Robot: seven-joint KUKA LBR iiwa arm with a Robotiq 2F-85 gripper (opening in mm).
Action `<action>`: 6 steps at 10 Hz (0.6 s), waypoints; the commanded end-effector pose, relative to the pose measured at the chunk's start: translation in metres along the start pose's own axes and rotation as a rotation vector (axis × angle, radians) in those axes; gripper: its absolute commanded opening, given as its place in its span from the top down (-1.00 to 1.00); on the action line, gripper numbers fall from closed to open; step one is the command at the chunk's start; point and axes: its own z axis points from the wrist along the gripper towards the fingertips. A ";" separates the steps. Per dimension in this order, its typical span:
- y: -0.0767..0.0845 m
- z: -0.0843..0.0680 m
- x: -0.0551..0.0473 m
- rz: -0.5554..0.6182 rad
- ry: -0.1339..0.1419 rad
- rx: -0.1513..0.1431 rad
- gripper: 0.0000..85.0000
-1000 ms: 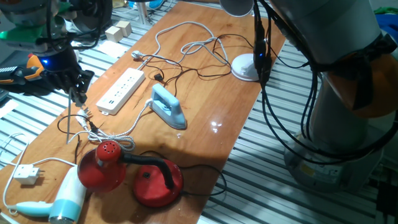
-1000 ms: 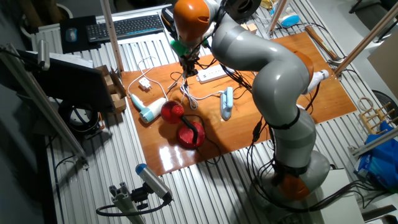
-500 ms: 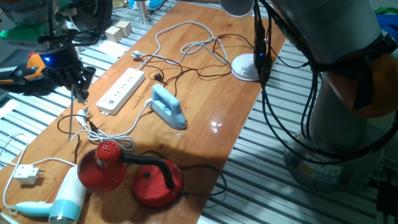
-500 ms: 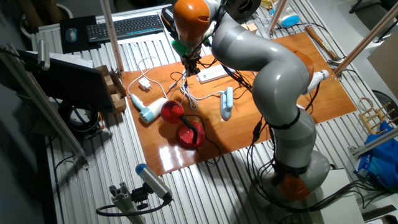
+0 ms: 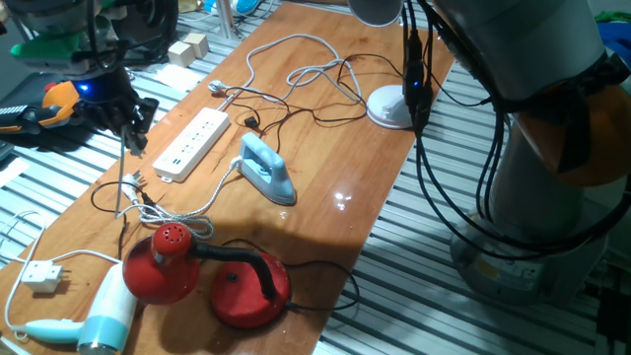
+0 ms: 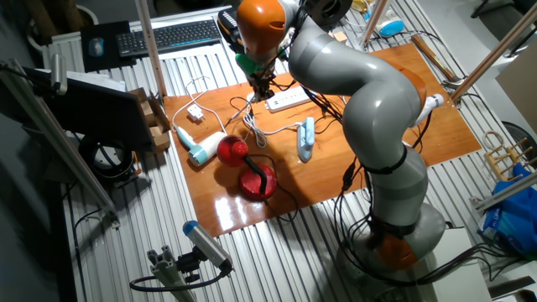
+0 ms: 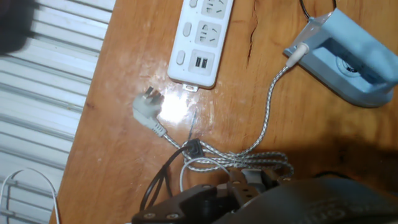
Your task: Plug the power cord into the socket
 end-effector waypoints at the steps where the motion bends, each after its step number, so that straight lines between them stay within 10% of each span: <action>1: -0.001 -0.001 -0.002 -0.004 0.001 0.002 1.00; 6: -0.009 0.002 -0.016 -0.016 -0.001 0.003 1.00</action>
